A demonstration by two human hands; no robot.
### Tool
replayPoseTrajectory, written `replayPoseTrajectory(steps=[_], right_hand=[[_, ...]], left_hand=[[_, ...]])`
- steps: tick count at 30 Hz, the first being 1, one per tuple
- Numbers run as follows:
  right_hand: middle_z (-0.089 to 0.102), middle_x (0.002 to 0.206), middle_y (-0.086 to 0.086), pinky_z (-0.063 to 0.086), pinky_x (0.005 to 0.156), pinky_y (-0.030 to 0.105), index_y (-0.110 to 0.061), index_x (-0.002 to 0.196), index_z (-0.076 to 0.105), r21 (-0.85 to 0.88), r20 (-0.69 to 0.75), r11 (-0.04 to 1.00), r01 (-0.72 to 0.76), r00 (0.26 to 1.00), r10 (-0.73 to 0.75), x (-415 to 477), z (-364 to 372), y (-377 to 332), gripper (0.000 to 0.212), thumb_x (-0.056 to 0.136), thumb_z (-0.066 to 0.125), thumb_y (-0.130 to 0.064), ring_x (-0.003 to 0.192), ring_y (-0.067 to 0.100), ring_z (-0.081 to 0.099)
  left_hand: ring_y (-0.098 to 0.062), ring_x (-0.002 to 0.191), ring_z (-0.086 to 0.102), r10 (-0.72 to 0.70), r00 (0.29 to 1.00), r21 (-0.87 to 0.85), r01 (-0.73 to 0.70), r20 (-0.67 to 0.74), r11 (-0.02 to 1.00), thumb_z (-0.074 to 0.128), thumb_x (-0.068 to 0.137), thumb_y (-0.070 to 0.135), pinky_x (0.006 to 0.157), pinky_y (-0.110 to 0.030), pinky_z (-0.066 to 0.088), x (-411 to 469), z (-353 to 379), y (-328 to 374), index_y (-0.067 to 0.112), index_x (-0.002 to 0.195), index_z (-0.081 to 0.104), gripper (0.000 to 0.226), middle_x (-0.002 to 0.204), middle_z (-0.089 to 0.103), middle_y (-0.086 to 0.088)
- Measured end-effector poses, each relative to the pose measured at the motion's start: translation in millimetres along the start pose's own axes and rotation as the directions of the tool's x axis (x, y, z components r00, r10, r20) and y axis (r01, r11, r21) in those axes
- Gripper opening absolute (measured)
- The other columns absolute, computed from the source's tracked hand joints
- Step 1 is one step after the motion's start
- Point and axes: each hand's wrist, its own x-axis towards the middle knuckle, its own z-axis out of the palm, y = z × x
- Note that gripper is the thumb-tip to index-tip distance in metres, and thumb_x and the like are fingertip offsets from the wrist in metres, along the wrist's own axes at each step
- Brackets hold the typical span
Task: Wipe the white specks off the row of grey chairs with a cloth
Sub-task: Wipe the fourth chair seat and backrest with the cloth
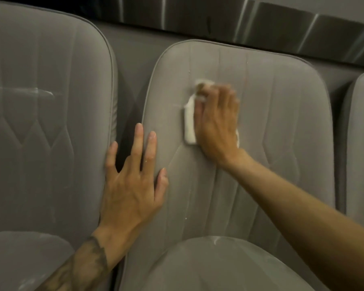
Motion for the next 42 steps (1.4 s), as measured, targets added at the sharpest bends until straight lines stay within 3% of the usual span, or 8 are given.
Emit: replayPoseTrajectory(steps=[5, 10, 17, 24, 29, 35, 39, 42], right_hand=[[0.054, 0.110, 0.014, 0.041, 0.083, 0.046, -0.013, 0.113, 0.052, -0.002, 0.080, 0.983, 0.185, 0.980, -0.184, 29, -12, 24, 0.019, 0.104, 0.044, -0.028, 0.094, 0.033, 0.051], [0.055, 0.108, 0.014, 0.042, 0.081, 0.047, -0.009, 0.109, 0.056, -0.025, -0.082, 0.989, -0.146, 0.986, 0.143, 50, -1, 9, 0.020, 0.101, 0.045, -0.025, 0.093, 0.032, 0.051], [0.059, 0.106, 0.017, 0.042, 0.082, 0.045, -0.007, 0.107, 0.061, 0.107, 0.069, 0.981, 0.164, 0.983, -0.172, 5, -8, -12, 0.020, 0.100, 0.052, -0.023, 0.092, 0.036, 0.056], [0.055, 0.105, 0.014, 0.041, 0.081, 0.047, -0.009, 0.107, 0.057, 0.060, -0.070, 0.992, -0.110, 0.991, 0.114, 30, 3, -29, 0.021, 0.101, 0.046, -0.024, 0.092, 0.031, 0.051], [0.059, 0.105, 0.017, 0.040, 0.080, 0.045, -0.005, 0.105, 0.063, 0.125, 0.069, 0.968, 0.219, 0.971, -0.228, 22, -10, -26, 0.021, 0.100, 0.051, -0.022, 0.090, 0.035, 0.055], [0.060, 0.106, 0.017, 0.039, 0.079, 0.045, -0.006, 0.105, 0.061, -0.010, -0.094, 0.990, -0.139, 0.986, 0.138, 65, 4, -26, 0.026, 0.100, 0.044, -0.025, 0.091, 0.035, 0.056], [0.059, 0.107, 0.015, 0.041, 0.081, 0.045, -0.007, 0.110, 0.062, 0.199, 0.113, 0.973, 0.120, 0.983, -0.144, -17, -16, -47, 0.026, 0.102, 0.046, -0.026, 0.092, 0.033, 0.054], [0.061, 0.104, 0.017, 0.041, 0.079, 0.045, -0.006, 0.107, 0.066, 0.112, 0.124, 0.972, 0.207, 0.967, -0.221, 10, -16, -22, 0.024, 0.100, 0.051, -0.024, 0.089, 0.035, 0.057]], left_hand=[[-0.032, 0.136, 0.050, 0.087, 0.996, 0.005, -0.087, 0.025, 0.996, 0.040, 0.104, 0.036, 0.121, -0.056, 0.022, 9, -15, -23, 0.014, 0.163, 0.033, 0.063, 0.168, 0.033, -0.010], [-0.028, 0.155, 0.032, 0.165, 0.986, 0.042, -0.167, 0.036, 0.985, 0.036, 0.106, 0.040, 0.124, -0.065, 0.013, 20, -18, -60, 0.020, 0.164, 0.033, 0.061, 0.170, 0.029, -0.007], [-0.023, 0.158, 0.025, 0.139, 0.990, -0.031, -0.140, -0.019, 0.990, 0.038, 0.105, 0.046, 0.126, -0.065, 0.008, 16, -7, -61, 0.024, 0.163, 0.034, 0.062, 0.165, 0.039, -0.003], [-0.023, 0.158, 0.026, 0.133, 0.990, -0.038, -0.134, -0.035, 0.990, 0.038, 0.106, 0.046, 0.127, -0.064, 0.007, 15, -4, -63, 0.024, 0.162, 0.036, 0.060, 0.161, 0.046, -0.003], [-0.024, 0.157, 0.027, 0.128, 0.991, -0.050, -0.130, -0.032, 0.990, 0.037, 0.107, 0.046, 0.127, -0.063, 0.005, 13, -6, -62, 0.023, 0.163, 0.035, 0.060, 0.158, 0.049, -0.004], [-0.022, 0.158, 0.026, 0.126, 0.991, -0.039, -0.128, -0.046, 0.991, 0.037, 0.107, 0.046, 0.127, -0.064, 0.008, 13, -3, -64, 0.025, 0.163, 0.034, 0.060, 0.156, 0.051, -0.002], [-0.023, 0.158, 0.026, 0.126, 0.991, -0.042, -0.127, -0.036, 0.991, 0.037, 0.107, 0.047, 0.126, -0.064, 0.008, 13, -3, -66, 0.025, 0.164, 0.033, 0.061, 0.155, 0.052, -0.003], [-0.025, 0.157, 0.028, 0.121, 0.992, -0.048, -0.122, -0.037, 0.991, 0.036, 0.107, 0.047, 0.126, -0.065, 0.008, 13, -6, -65, 0.024, 0.163, 0.033, 0.061, 0.153, 0.053, -0.003]])
